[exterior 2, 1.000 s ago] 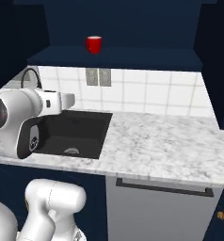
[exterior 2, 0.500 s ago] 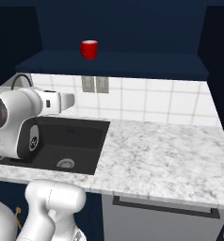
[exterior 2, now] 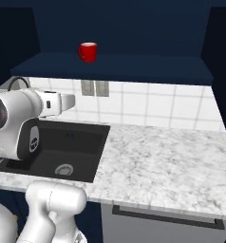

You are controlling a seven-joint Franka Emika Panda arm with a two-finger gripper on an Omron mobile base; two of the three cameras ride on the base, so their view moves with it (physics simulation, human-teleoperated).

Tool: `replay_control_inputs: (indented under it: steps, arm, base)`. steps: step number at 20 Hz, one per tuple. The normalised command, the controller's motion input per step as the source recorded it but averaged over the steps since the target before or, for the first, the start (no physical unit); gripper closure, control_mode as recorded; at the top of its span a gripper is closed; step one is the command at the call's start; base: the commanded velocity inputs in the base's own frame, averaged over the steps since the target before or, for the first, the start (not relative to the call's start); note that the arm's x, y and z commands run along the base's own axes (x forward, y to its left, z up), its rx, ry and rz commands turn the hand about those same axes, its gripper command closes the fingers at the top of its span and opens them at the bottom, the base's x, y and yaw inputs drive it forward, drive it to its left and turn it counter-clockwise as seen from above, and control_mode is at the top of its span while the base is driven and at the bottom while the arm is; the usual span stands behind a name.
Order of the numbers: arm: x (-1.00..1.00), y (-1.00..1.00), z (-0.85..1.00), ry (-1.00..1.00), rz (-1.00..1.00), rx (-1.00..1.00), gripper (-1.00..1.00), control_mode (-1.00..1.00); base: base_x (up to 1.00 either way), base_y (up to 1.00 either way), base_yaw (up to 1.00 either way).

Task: Gather all objects into one cabinet and sort the glasses and bowls to opposite sides.

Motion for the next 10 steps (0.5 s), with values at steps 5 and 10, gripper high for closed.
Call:
replay_control_inputs:
  steps: [5,10]
  arm:
    - [0.0,0.0,0.0,0.0,0.0,0.0,-1.0,1.0]
    - [0.0,0.0,0.0,0.0,0.0,0.0,-1.0,1.0]
  base:
    - [0.35,-0.06,0.0]
    - [-0.1,-0.15,0.02]
